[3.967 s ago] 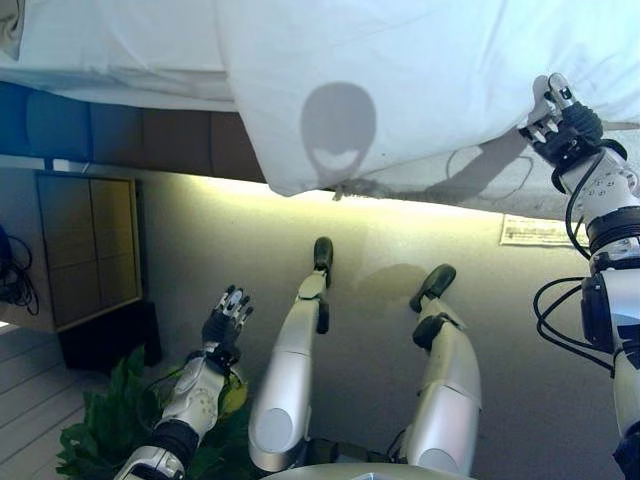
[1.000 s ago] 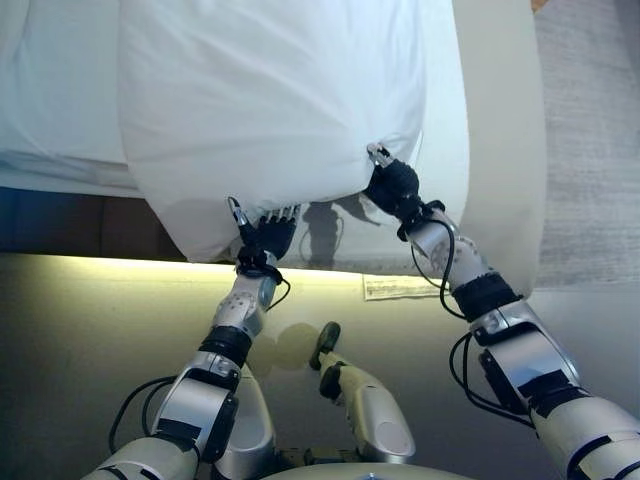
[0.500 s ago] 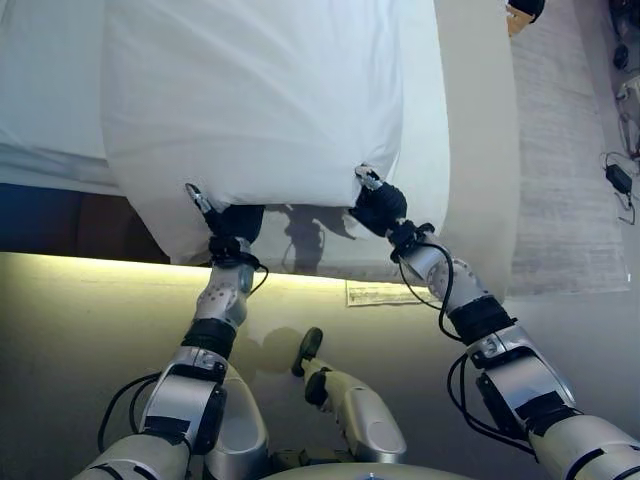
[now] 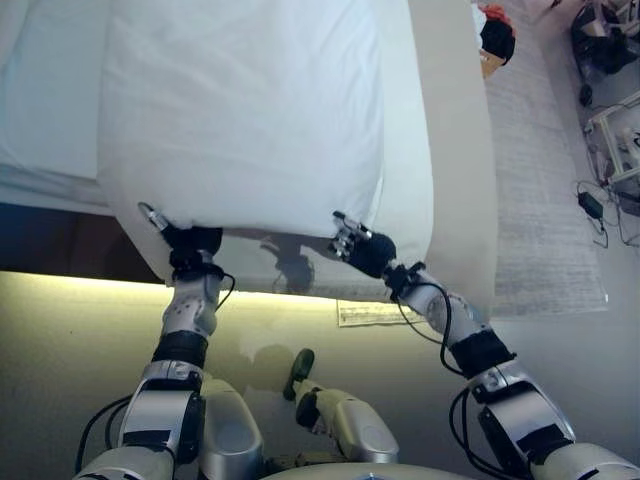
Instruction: Make the bed neatly
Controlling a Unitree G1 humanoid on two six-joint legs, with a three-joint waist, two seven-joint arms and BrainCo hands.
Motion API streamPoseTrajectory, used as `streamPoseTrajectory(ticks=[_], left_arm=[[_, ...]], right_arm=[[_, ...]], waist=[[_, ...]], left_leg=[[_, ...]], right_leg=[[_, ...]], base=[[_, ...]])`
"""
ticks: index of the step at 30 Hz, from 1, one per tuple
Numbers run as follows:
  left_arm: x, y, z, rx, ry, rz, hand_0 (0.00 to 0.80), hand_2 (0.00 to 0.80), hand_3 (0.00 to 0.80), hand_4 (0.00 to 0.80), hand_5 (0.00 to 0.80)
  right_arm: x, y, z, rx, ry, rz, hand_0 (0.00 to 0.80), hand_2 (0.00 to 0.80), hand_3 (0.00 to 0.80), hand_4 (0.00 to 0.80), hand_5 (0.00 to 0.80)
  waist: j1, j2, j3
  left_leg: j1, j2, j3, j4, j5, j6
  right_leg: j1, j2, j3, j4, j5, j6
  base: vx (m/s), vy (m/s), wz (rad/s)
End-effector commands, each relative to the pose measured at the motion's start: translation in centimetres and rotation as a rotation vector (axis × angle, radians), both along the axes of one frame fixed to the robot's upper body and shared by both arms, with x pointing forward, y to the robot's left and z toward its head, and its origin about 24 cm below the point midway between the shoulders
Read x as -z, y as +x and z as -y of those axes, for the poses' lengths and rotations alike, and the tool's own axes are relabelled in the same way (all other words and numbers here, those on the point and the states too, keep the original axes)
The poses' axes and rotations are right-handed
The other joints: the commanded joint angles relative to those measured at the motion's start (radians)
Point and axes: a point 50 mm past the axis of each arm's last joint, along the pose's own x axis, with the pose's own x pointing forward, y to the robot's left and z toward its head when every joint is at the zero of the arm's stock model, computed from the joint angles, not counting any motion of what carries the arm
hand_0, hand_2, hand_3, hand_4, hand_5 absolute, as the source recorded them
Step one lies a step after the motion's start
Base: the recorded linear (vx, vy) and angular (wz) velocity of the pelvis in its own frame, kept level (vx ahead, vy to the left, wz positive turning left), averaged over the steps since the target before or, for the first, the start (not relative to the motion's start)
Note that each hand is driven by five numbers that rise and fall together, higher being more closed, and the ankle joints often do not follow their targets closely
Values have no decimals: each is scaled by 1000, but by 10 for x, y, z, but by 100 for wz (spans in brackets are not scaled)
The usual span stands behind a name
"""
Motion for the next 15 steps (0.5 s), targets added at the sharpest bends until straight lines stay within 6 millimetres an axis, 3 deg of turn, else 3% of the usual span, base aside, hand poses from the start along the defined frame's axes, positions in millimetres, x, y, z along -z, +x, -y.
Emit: streamPoseTrajectory(ticks=[1,4,6,8,11,15], left_arm=[[5,-24,-51,-168,22,2,0,0,0,0,0],[30,-47,-62,-207,-3,-48,0,0,0,0,0],[37,-53,-63,-216,-12,-62,0,0,0,0,0],[48,-63,-66,-230,-30,-90,0,0,0,0,0],[57,-70,-68,-227,-43,-102,0,0,0,0,0],[62,-73,-68,-212,-50,-101,0,0,0,0,0]], right_arm=[[45,-44,50,20,-90,-157,0,0,0,0,0],[88,-87,66,13,-138,-353,0,0,0,0,0],[99,-99,69,13,-148,-415,0,0,0,0,0],[124,-125,79,17,-199,-533,0,0,0,0,0],[148,-154,100,47,-279,-653,0,0,0,0,0],[163,-175,119,84,-405,-720,0,0,0,0,0]], waist=[[-21,68,-166],[-36,100,-215],[-39,107,-228],[-44,127,-259],[-45,151,-289],[-45,174,-311]], left_leg=[[20,12,6,-29,-29,16],[67,-2,22,-54,-28,15],[76,-8,26,-64,-21,17],[99,-21,30,-84,-14,20],[127,-38,30,-109,-8,22],[156,-51,28,-125,-10,25]], right_leg=[[52,-124,9,18,-57,123],[84,-135,14,3,-59,127],[90,-138,15,-3,-54,127],[107,-144,15,-13,-51,128],[130,-148,13,-25,-49,129],[155,-149,12,-40,-46,128]], base=[[101,194,-1],[104,198,-3],[47,115,-13],[87,142,-2],[54,93,-8],[13,47,-1]])
